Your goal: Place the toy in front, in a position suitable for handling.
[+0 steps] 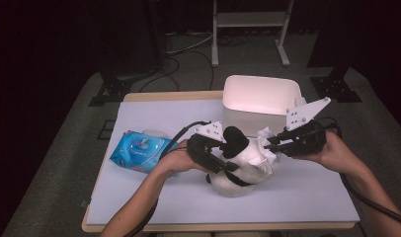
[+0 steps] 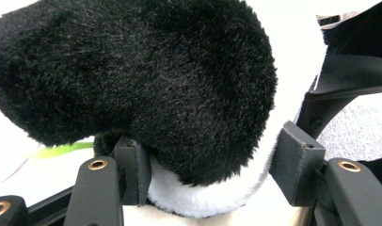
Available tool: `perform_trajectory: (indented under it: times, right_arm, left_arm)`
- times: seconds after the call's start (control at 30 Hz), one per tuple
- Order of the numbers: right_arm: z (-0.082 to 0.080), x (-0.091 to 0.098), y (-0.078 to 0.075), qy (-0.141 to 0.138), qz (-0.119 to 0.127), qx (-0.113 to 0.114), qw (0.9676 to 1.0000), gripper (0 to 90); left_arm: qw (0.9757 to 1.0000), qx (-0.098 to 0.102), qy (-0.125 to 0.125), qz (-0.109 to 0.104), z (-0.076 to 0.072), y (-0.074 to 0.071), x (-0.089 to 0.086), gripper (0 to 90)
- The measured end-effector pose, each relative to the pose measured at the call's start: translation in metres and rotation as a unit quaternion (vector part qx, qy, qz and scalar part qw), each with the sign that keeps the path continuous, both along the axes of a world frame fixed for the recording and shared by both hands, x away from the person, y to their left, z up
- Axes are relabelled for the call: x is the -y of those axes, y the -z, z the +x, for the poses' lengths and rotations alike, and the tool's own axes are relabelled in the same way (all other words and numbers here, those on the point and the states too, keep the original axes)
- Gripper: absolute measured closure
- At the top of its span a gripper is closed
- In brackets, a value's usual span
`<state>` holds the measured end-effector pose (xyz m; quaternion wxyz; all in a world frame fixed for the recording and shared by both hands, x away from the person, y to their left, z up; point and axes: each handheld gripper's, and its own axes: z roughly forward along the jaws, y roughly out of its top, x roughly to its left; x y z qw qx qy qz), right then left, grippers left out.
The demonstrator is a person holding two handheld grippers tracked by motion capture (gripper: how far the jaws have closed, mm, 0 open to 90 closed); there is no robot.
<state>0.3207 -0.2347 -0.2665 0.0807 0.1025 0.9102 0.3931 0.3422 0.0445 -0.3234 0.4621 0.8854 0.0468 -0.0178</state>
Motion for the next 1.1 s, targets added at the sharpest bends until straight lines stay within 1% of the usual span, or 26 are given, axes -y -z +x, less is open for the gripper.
perform_trajectory:
  times: [0.03,0.1,0.13,0.2,0.27,0.4,0.63,0.77,0.83,0.97,1.07,1.1]
  right_arm:
    - [0.001,-0.002,0.000,-0.001,-0.001,0.002,1.0000,76.9]
    - [0.002,-0.001,0.001,-0.001,0.002,-0.003,1.0000,76.8]
    - [0.003,0.000,0.002,0.001,0.000,-0.004,1.0000,76.9]
    - [0.004,0.004,0.007,0.010,-0.011,-0.005,0.9999,76.8]
    - [0.005,0.009,0.012,0.020,-0.008,-0.012,0.9997,76.8]
    - [0.010,0.017,0.016,0.032,-0.001,-0.017,0.9993,76.8]
    - [0.021,0.020,0.016,0.053,-0.002,-0.013,0.9985,76.8]
    - [0.018,0.019,0.016,0.047,-0.001,-0.018,0.9987,76.8]
    - [0.015,0.018,0.016,0.039,0.002,-0.023,0.9990,76.8]
    - [0.008,0.012,0.012,0.016,-0.002,-0.028,0.9995,76.8]
    - [0.005,0.006,0.007,0.008,-0.010,-0.023,0.9996,76.8]
    - [0.005,0.005,0.006,0.006,-0.009,-0.022,0.9997,76.8]
  left_arm:
    - [0.9999,-0.006,-0.004,-0.009,0.000,0.002,-0.002,39.6]
    - [0.9998,-0.008,-0.004,-0.016,-0.001,0.004,-0.007,40.1]
    - [0.9998,-0.010,-0.005,-0.019,-0.001,0.005,-0.010,40.2]
    - [0.9995,-0.015,-0.006,-0.026,-0.001,0.007,-0.015,40.2]
    - [0.9994,-0.017,-0.008,-0.029,-0.002,0.008,-0.018,40.2]
    - [0.9995,-0.013,-0.003,-0.029,-0.004,0.008,-0.020,40.4]
    - [0.9994,-0.013,0.004,-0.031,-0.004,0.009,-0.020,40.6]
    - [0.9994,-0.013,-0.002,-0.031,-0.003,0.008,-0.018,40.5]
    - [0.9993,-0.017,-0.008,-0.032,-0.003,0.008,-0.016,40.5]
    - [0.9995,-0.013,-0.004,-0.028,-0.004,0.006,-0.009,40.5]
    - [0.9998,-0.010,0.000,-0.020,-0.004,0.003,-0.005,40.4]
    - [0.9997,-0.011,-0.001,-0.021,-0.004,0.003,-0.003,40.4]
